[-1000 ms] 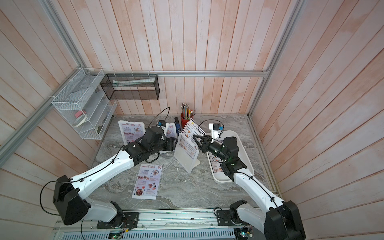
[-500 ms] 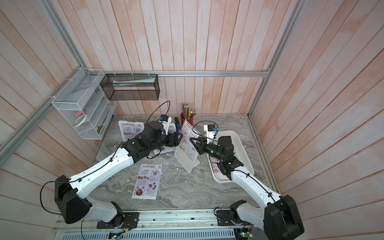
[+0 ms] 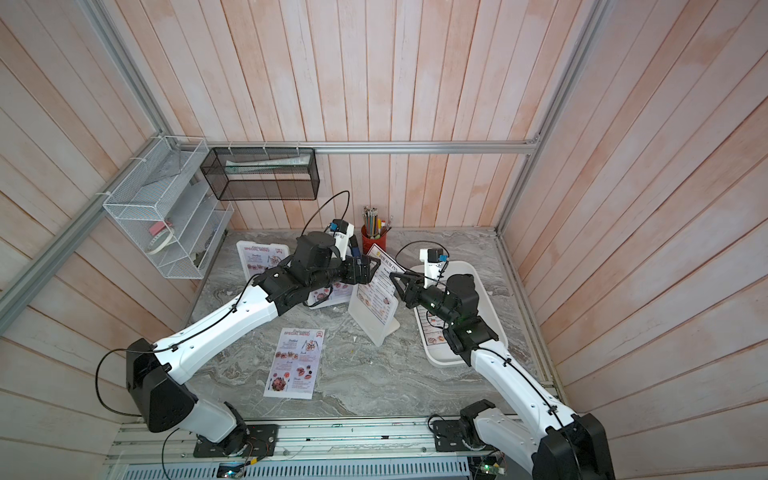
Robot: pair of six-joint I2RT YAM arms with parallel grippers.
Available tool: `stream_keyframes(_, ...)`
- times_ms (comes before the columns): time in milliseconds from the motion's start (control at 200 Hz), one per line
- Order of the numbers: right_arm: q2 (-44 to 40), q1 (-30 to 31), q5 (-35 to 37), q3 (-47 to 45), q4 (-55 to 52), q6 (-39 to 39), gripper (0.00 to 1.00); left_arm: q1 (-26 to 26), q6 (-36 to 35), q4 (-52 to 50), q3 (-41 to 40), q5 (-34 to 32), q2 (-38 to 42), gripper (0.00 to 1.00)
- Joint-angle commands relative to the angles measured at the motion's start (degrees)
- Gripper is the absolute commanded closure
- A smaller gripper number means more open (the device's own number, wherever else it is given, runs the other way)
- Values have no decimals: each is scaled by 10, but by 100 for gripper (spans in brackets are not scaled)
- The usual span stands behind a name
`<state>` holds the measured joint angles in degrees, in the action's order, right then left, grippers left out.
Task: Replace the menus in the menu holders
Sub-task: Insert the menu into the menu holder.
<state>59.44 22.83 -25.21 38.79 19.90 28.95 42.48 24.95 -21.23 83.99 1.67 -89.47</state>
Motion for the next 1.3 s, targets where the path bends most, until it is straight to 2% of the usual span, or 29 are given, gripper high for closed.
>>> stream_keyframes(0, 27, -2, -22, 23, -3, -3, 78, 3, -11, -11, 25, -1, -13, 0)
stream_keyframes(70, 49, -2, -37, 30, -7, 1, 87, 2, -11, -16, 28, -8, -16, 0)
stream_keyframes(155, 59, 3, -50, 23, 4, 10, 93, 2, -10, -15, 31, -14, -19, 0)
stream_keyframes(400, 54, 24, -44, -5, 26, 12, 93, 2, -18, -14, 55, -22, -40, 0)
stream_keyframes(545, 57, 29, -52, 3, 19, 4, 79, 0, -19, -14, 69, -28, -62, 0)
stream_keyframes(800, 41, 26, -35, 32, -34, -42, 63, -18, -21, -20, 78, -12, -83, 0)
stream_keyframes(975, 35, -3, -15, 58, -47, -23, 61, -19, -18, -31, 76, -16, -79, 0)
stream_keyframes(1065, 48, -11, -17, 85, -66, -22, 66, -20, -18, -41, 69, -24, -65, 0)
stream_keyframes(1200, 92, -10, -50, 136, -119, -39, 81, -19, -20, -51, 45, -38, -32, 0)
stream_keyframes(1295, 110, -10, -61, 153, -141, -45, 83, -20, -24, -63, 26, -57, -5, 0)
